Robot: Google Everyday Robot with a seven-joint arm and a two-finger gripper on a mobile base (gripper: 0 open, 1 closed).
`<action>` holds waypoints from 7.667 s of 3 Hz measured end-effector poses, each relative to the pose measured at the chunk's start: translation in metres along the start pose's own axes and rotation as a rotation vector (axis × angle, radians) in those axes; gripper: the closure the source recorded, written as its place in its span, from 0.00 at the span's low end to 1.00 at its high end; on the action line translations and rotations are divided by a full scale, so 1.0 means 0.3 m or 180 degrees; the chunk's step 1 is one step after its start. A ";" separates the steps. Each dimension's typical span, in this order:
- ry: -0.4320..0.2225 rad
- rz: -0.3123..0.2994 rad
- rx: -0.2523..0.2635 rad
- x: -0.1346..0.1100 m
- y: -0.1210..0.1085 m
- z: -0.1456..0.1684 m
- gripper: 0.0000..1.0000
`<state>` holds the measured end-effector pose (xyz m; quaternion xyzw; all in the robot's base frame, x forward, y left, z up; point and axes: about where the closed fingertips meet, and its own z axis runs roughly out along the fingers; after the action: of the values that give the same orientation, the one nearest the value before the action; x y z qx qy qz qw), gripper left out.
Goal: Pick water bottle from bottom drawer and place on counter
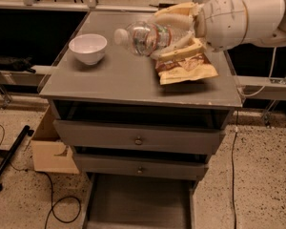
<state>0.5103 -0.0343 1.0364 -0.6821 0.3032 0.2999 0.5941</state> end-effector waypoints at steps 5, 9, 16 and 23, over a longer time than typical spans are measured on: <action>0.0204 0.0124 -0.0552 0.032 -0.095 0.211 1.00; 0.0336 0.0525 -0.0546 0.229 -0.071 0.214 1.00; 0.0937 0.0738 -0.0441 0.358 -0.404 0.329 1.00; 0.0954 0.1272 -0.0861 0.610 -0.072 0.549 1.00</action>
Offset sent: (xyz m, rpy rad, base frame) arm 0.0061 0.0269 0.0130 -0.0726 -0.0192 0.0251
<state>0.6353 0.1210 0.8903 -0.7186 0.4734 0.3446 0.3753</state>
